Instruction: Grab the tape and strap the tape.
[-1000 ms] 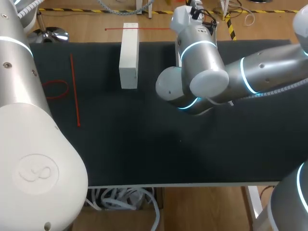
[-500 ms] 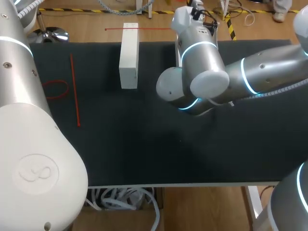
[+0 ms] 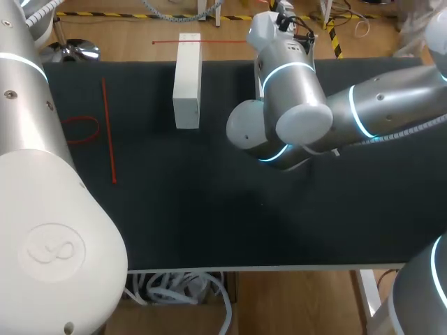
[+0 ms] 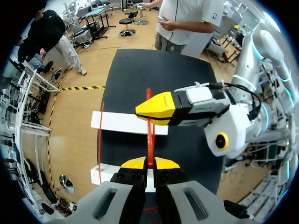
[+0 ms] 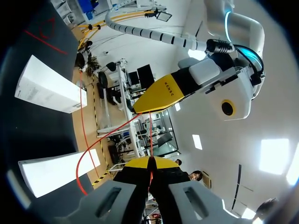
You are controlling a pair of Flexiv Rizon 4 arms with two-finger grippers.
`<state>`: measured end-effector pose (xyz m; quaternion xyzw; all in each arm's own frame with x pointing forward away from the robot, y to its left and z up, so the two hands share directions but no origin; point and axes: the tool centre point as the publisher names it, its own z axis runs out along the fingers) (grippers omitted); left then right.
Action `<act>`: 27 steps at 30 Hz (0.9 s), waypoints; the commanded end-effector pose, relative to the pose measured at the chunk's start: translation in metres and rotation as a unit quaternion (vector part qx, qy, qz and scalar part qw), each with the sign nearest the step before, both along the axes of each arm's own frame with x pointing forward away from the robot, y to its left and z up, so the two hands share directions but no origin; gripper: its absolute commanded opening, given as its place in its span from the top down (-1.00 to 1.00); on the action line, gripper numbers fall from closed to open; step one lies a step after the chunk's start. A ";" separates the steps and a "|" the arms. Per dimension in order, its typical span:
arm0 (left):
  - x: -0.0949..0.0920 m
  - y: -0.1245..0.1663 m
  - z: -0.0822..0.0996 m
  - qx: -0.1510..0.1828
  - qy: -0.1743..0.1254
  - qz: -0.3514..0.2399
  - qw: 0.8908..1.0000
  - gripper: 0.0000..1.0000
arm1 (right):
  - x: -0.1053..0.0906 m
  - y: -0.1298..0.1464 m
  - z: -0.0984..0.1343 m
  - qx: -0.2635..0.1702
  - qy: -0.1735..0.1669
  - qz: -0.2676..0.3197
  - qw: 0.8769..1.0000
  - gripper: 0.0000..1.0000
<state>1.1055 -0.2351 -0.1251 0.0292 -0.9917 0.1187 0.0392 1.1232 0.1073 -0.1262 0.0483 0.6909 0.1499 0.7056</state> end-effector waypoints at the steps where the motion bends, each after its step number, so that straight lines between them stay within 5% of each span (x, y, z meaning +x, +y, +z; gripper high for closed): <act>1: 0.001 -0.001 0.002 0.003 0.002 0.000 1.000 1.00 | -0.003 0.001 0.002 -0.002 0.005 0.003 1.000 1.00; 27: 0.001 -0.001 0.002 0.003 0.002 0.000 1.000 1.00 | 0.004 0.023 -0.003 0.009 0.018 0.034 0.999 1.00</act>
